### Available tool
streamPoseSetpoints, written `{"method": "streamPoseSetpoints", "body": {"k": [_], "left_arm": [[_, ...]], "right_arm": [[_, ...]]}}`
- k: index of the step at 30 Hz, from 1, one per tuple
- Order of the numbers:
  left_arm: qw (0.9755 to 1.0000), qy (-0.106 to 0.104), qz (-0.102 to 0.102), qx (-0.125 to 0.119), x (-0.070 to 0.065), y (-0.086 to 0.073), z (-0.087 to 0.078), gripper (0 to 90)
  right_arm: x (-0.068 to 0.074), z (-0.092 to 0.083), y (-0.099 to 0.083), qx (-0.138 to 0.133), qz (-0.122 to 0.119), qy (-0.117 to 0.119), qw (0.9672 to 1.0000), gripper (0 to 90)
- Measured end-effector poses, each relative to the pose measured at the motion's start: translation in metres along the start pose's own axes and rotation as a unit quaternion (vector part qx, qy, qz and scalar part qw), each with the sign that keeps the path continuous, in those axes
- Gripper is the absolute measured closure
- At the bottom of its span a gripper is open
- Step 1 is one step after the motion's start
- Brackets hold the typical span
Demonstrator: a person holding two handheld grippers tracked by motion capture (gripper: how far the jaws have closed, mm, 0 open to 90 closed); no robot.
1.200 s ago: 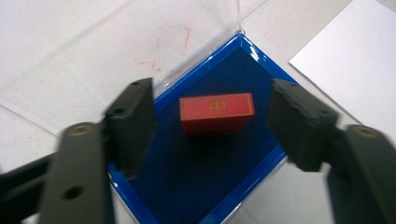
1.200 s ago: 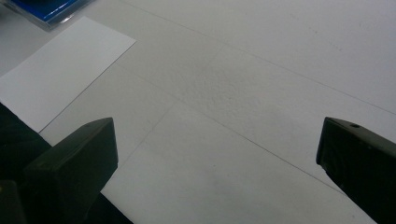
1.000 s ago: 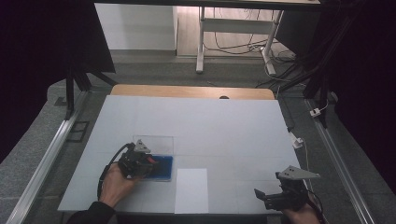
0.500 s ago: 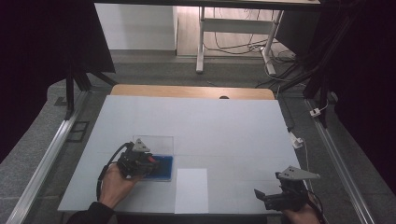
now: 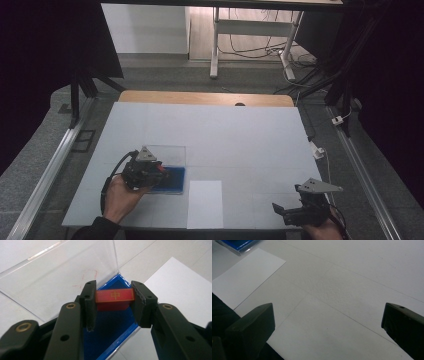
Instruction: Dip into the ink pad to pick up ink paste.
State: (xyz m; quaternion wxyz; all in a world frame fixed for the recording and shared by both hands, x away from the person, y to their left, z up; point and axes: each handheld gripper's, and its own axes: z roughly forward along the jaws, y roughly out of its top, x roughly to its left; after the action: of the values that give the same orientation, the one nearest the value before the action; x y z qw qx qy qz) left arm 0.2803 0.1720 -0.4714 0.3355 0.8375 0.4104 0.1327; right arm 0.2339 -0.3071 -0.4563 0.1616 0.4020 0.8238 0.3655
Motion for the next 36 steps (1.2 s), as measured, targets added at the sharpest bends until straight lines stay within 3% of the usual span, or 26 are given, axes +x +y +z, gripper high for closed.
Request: {"method": "streamPoseSetpoints", "body": {"k": [4, 7, 10, 18, 26, 31, 36], "left_arm": [[0.9999, -0.003, -0.010, 0.008, 0.002, 0.000, 0.002, 58.2], [0.9998, 0.010, -0.004, 0.018, 0.001, 0.000, 0.005, 58.2], [0.9993, 0.006, -0.011, 0.035, 0.003, -0.001, 0.011, 58.2], [0.9990, -0.009, -0.019, 0.040, 0.005, 0.002, 0.020, 58.2], [0.9979, -0.004, -0.008, 0.064, 0.003, 0.005, 0.033, 58.2], [0.9975, 0.008, 0.000, 0.070, -0.001, 0.007, 0.035, 58.5], [0.9980, 0.018, 0.007, 0.061, -0.005, 0.003, 0.036, 58.9]], "right_arm": [[0.000, 0.000, 0.000, 0.002, -0.001, 0.000, 1.0000, 0.0], [0.000, 0.000, 0.000, 0.002, -0.002, 0.001, 1.0000, 0.0], [0.000, 0.001, 0.000, 0.003, -0.001, 0.001, 1.0000, 0.0], [0.000, 0.001, 0.000, 0.003, -0.001, 0.002, 1.0000, 0.0], [0.000, 0.001, 0.000, 0.003, -0.002, 0.003, 1.0000, 0.0], [0.001, 0.001, 0.000, 0.004, -0.003, 0.002, 1.0000, 0.0], [0.001, 0.001, 0.000, 0.004, -0.004, 0.002, 1.0000, 0.0]]}}
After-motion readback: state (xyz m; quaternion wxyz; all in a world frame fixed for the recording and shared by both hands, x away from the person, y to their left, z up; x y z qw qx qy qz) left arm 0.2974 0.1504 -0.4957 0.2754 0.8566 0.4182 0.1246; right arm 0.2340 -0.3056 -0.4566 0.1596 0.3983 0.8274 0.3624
